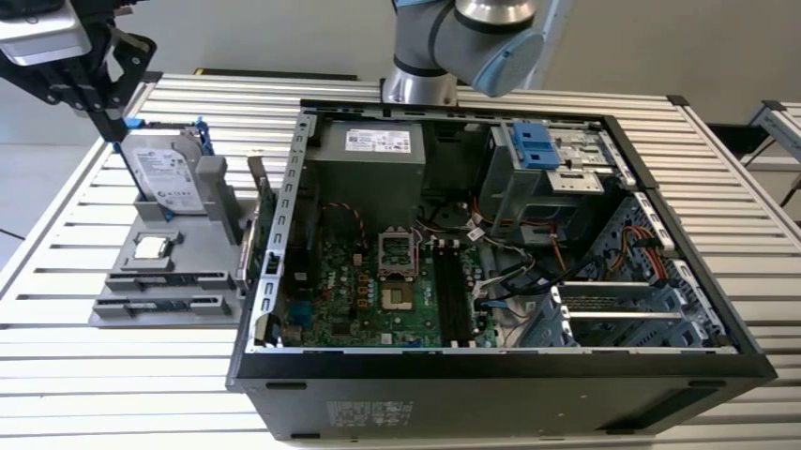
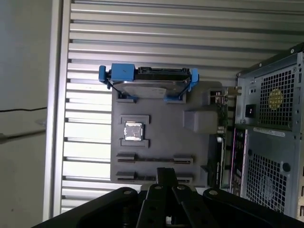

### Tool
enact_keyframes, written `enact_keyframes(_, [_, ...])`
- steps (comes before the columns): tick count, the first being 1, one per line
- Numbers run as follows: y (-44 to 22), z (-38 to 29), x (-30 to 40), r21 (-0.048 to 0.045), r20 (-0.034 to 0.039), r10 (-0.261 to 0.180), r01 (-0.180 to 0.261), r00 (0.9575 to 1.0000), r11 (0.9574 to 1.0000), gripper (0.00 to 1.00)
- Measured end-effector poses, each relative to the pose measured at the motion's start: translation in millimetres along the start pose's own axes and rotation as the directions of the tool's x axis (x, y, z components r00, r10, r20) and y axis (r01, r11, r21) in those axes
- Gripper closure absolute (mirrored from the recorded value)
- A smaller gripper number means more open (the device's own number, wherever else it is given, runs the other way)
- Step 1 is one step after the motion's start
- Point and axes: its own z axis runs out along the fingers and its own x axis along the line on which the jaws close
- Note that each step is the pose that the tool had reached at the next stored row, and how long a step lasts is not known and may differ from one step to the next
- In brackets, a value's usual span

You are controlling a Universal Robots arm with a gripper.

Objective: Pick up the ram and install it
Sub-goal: 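Reach for the ram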

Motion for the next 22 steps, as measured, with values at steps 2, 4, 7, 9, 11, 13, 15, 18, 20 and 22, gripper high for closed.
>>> enact_keyframes(2, [-1.4,-0.1,0.1,0.0,-0.0007,0.0,0.0,1.0,1.0,1.0])
enact_keyframes(4, [-2.9,-0.1,0.1,0.0,-0.0014,0.0,0.0,1.0,1.0,1.0])
enact_keyframes(7, [-5.3,-0.2,0.2,-0.0001,-0.0023,0.0,0.0,1.0,1.0,1.0])
enact_keyframes(9, [-7.1,-0.3,0.3,0.0,-0.003,0.0,0.0,1.0,1.0,1.0])
enact_keyframes(11, [-9.2,-0.4,0.4,-0.0001,-0.0035,0.0,0.0,1.0,1.0,1.0])
enact_keyframes(13, [-11.1,-0.5,0.4,-0.0001,-0.0039,0.0,0.0,1.0,1.0,1.0])
enact_keyframes(15, [-13.3,-0.6,0.5,-0.0001,-0.0044,0.0,0.0,1.0,1.0,1.0])
enact_keyframes(18, [-16.5,-0.7,0.6,-0.0002,-0.0051,0.0,0.0,1.0,1.0,1.0])
enact_keyframes(20, [-18.8,-0.8,0.7,-0.0002,-0.0056,0.0,0.0,1.0,1.0,1.0])
enact_keyframes(22, [-21.0,-0.9,0.8,-0.0002,-0.0061,0.0,0.0,1.0,1.0,1.0])
